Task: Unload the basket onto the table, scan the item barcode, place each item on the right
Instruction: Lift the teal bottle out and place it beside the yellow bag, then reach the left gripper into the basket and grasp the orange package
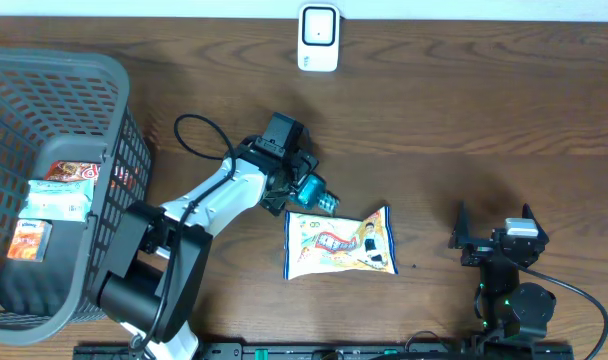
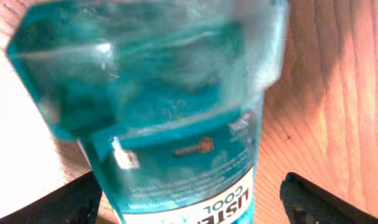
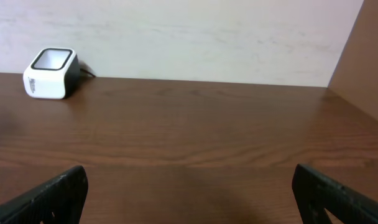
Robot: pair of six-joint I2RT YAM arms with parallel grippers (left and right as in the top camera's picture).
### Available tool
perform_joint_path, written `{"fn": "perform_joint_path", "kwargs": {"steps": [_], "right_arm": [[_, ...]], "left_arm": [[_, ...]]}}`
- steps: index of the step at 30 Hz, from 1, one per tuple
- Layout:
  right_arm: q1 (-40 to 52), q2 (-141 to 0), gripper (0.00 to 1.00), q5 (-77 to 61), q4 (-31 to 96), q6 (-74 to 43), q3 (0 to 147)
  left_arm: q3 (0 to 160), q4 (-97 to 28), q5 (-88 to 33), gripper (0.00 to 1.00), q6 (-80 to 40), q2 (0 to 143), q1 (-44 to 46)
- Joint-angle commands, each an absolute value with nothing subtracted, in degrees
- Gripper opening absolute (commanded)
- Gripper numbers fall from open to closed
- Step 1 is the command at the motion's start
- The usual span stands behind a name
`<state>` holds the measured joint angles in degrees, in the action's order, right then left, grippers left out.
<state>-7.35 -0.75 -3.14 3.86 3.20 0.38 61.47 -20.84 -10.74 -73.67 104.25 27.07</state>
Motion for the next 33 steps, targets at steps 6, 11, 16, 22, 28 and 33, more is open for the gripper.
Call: {"fn": "perform_joint_path", "kwargs": {"steps": [6, 11, 16, 22, 28, 33], "right_arm": [[-7.07, -0.67, 0.99, -3.16, 4.08, 3.03, 0.32], [-7.07, -0.67, 0.99, -3.14, 4.08, 3.05, 0.32], [-7.07, -0.67, 0.99, -3.16, 4.08, 3.03, 0.32], [-7.07, -0.67, 0.99, -3.16, 4.08, 3.03, 0.32], [-7.07, -0.67, 0.99, -3.16, 4.1, 3.05, 0.32], [-7.07, -0.67, 0.99, -3.16, 4.08, 3.05, 0.32]], "left_arm": [[74.22, -25.19, -7.22, 0.98, -52.71, 90.26, 25.89], [82.19, -33.89, 5.19, 0.98, -45.41, 81.17, 22.44], [83.13, -39.13, 21.23, 0.98, -42.68, 70.91, 15.33], [83.11, -47.66, 29.21, 0.98, -45.39, 66.59, -0.97], [82.83, -54.02, 23.2, 0.98, -54.57, 69.04, -18.44], [81.71, -57.21, 13.91, 0.98, -56.75, 74.24, -30.22]]}}
